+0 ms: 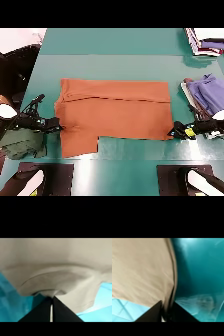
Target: Fold the shirts.
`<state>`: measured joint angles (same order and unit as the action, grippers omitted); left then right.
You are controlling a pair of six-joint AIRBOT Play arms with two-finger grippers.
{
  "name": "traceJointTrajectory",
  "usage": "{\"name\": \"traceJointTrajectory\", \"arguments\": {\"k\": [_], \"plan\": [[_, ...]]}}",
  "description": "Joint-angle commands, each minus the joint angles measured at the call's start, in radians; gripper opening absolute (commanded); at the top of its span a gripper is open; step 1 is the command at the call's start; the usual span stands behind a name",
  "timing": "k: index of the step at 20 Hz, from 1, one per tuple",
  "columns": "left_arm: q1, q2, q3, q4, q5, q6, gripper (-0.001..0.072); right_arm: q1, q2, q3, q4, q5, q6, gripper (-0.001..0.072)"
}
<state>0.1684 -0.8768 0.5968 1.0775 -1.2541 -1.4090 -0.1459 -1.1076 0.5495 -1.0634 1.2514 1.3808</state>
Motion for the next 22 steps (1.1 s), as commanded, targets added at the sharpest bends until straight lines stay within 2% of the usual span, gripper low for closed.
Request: {"name": "traceJointTrajectory", "arguments": {"k": [1, 3, 6, 8, 10, 13, 15, 16, 22], "plan": [[0.0, 0.049, 0.035, 0.105, -0.071, -0.027, 0.0022, 0.063, -0.004, 0.042, 0.005, 0.035, -0.002, 0.0022], [0.0, 0.14, 0.037, 0.126, -0.105, -0.061, 0.0022, 0.063, 0.039, 0.062, -0.037, 0.08, -0.002, 0.0022], [0.0, 0.262, 0.037, 0.122, -0.254, -0.087, 0.0021, 0.063, 0.165, 0.095, -0.173, 0.207, -0.002, 0.0022], [0.0, 0.314, 0.037, 0.107, -0.365, -0.137, 0.0021, 0.063, 0.257, 0.126, -0.252, 0.309, 0.003, 0.0021], [0.0, 0.343, 0.037, 0.085, -0.412, -0.159, 0.0022, 0.063, 0.332, 0.172, -0.285, 0.346, 0.021, 0.0021], [0.0, 0.328, 0.037, 0.062, -0.311, -0.159, 0.0021, 0.064, 0.346, 0.259, -0.29, 0.318, 0.026, 0.002], [0.0, 0.269, 0.037, 0.026, -0.188, -0.144, 0.0022, 0.064, 0.266, 0.316, -0.289, 0.286, 0.025, 0.0021], [0.0, 0.227, 0.037, 0.005, -0.132, -0.106, 0.0022, 0.064, 0.221, 0.343, -0.288, 0.259, 0.025, 0.0021], [0.0, -0.172, 0.264, -0.013, 0.073, 0.011, 0.0022, 0.064, -0.076, 0.536, -0.148, 0.107, 0.024, 0.0021]]}}
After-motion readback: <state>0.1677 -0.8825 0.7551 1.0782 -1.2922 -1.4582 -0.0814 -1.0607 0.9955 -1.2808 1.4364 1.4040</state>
